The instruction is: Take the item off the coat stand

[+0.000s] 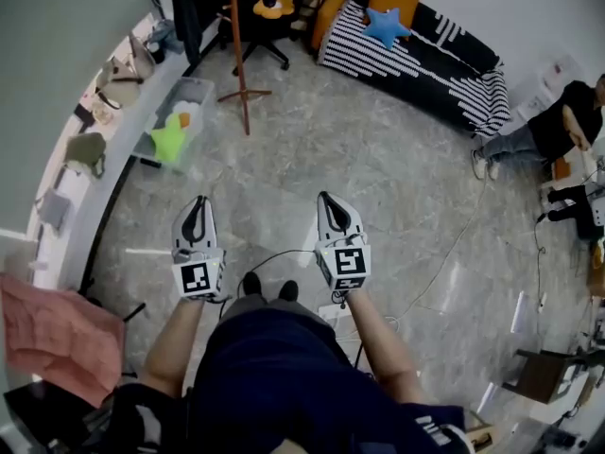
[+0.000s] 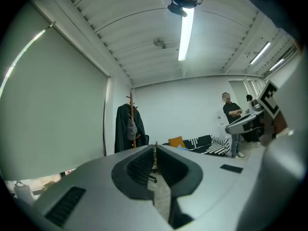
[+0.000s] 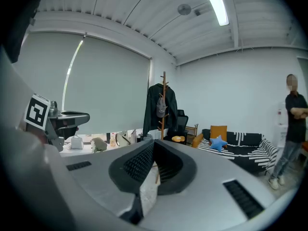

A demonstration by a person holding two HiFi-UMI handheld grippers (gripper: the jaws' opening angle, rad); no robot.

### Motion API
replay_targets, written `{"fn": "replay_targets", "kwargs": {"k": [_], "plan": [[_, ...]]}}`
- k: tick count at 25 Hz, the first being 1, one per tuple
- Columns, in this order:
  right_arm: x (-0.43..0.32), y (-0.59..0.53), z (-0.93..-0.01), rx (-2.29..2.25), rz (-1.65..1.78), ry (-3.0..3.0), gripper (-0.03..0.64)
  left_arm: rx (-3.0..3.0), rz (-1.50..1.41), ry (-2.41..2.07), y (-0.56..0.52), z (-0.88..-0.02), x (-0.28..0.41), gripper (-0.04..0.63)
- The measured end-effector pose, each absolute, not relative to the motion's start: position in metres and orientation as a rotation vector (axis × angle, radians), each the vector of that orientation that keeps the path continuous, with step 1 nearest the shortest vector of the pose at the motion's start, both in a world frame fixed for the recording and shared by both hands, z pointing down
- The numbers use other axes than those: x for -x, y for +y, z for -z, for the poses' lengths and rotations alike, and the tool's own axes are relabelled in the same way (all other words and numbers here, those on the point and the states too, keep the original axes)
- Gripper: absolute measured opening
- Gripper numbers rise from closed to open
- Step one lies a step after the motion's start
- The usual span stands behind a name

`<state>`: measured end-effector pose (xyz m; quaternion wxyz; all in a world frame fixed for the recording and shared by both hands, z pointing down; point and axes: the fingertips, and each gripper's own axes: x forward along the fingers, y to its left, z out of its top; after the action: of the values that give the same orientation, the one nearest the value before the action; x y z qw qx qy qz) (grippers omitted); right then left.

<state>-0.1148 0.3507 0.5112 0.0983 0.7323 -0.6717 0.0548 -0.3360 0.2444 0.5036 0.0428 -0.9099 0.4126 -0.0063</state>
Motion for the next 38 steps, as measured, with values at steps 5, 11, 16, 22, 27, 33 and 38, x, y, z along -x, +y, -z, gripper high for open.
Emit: {"fn": "replay_targets", "kwargs": {"k": [5,11,16,22,27,33,38], "plan": [[0.115,0.350,-0.511,-2.177,-0.161,-2.009,0.018,2.778,0.016,1.262,0.243,-0.506,0.334,0.040],[0.115,0.352,-0.511,-2.179,-0.153,-2.011,0.018,2.787,0.042,1.278,0.240,-0.510,0.336,0.040],[0.117,0.350,-0.511,-2.167,-0.151,-2.013,0.018,2.785,0.033,1.240,0.240,-0.509,0.333,0.041],[0.119,0.349,-0.515,-2.153,-0.150,-2.009,0.018,2.812,0.051,1.208,0.238,-0.513,0.332,0.053],[0.116,0.353,-0.512,-2.149,-0.142,-2.009,0.018,2.845,0.044,1.187,0.239,-0.510,0.328,0.176],[0.114,0.355,-0.510,-2.147,-0.147,-2.014,0.018,2.861,0.058,1.144,0.236,-0.509,0.323,0.266],[0.114,0.359,-0.511,-2.137,-0.148,-2.017,0.018,2.900,0.050,1.116,0.235,-0.510,0.318,0.322]]}}
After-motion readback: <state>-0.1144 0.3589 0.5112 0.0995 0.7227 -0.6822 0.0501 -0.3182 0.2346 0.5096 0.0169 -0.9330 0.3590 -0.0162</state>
